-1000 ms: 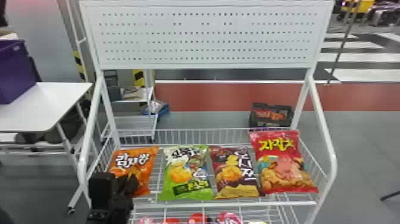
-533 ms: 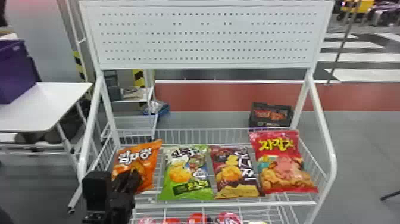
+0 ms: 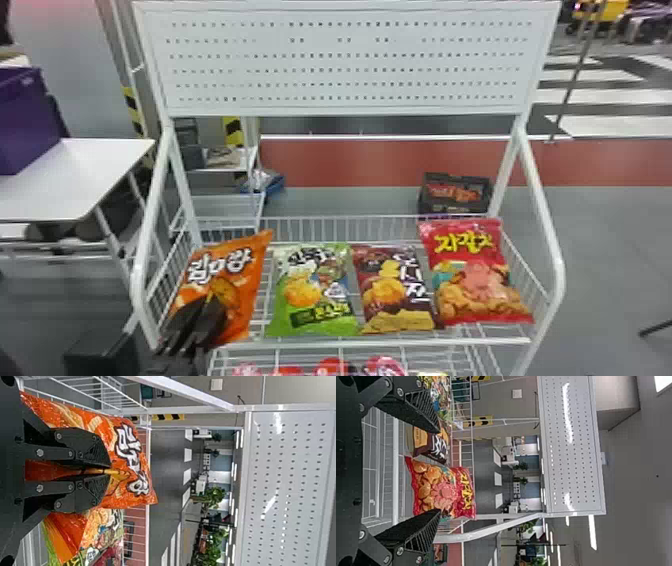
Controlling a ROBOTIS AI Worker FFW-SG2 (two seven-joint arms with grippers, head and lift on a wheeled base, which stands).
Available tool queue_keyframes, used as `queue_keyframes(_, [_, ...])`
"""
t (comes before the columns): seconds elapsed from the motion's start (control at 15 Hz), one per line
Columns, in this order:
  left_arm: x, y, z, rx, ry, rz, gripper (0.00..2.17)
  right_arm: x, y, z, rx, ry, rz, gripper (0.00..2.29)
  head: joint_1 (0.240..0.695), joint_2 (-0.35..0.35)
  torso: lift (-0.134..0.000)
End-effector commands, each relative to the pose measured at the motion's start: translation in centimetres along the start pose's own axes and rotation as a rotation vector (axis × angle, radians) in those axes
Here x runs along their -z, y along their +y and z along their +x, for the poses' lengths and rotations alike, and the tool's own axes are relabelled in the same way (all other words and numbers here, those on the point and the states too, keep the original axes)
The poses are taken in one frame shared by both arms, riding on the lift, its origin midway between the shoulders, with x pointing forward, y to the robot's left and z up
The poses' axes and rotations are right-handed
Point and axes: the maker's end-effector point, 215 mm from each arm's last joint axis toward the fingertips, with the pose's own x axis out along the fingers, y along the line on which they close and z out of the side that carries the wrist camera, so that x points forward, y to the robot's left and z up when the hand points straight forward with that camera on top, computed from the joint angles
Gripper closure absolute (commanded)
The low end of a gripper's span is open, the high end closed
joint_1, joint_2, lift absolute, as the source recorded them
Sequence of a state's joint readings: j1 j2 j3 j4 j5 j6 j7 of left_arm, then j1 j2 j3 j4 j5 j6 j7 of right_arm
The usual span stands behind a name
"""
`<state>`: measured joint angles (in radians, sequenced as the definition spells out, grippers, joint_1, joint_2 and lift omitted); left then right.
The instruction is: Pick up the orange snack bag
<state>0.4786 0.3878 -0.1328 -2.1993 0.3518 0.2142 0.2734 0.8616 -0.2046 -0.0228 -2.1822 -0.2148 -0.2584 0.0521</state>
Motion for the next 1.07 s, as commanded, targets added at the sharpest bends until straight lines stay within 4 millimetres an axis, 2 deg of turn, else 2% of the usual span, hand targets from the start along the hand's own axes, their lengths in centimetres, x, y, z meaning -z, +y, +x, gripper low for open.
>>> queue_keyframes(0.0, [-0.8, -0.1, -2.5, 0.01, -0.037, -0.012, 0.99, 0.3, 0.1, 0.1, -0.001, 0.003, 0.003, 0.19, 0.499, 0.0, 0.0])
queue_keyframes(0.2, [-1.2, -0.1, -4.9, 0.012, -0.08, -0.037, 0.99, 0.7, 0.3, 0.2, -0.005, 0.008, 0.007, 0.19, 0.499, 0.0, 0.0])
queue_keyframes(0.47, [-2.2, 1.0, -8.0, -0.008, -0.144, -0.053, 0.99, 0.8, 0.3, 0.3, -0.005, 0.008, 0.009, 0.19, 0.499, 0.0, 0.0])
queue_keyframes(1.0, [-1.1, 2.4, -12.1, -0.044, -0.166, -0.025, 0.99, 0.9, 0.2, 0.6, -0.004, 0.006, 0.009, 0.19, 0.499, 0.0, 0.0])
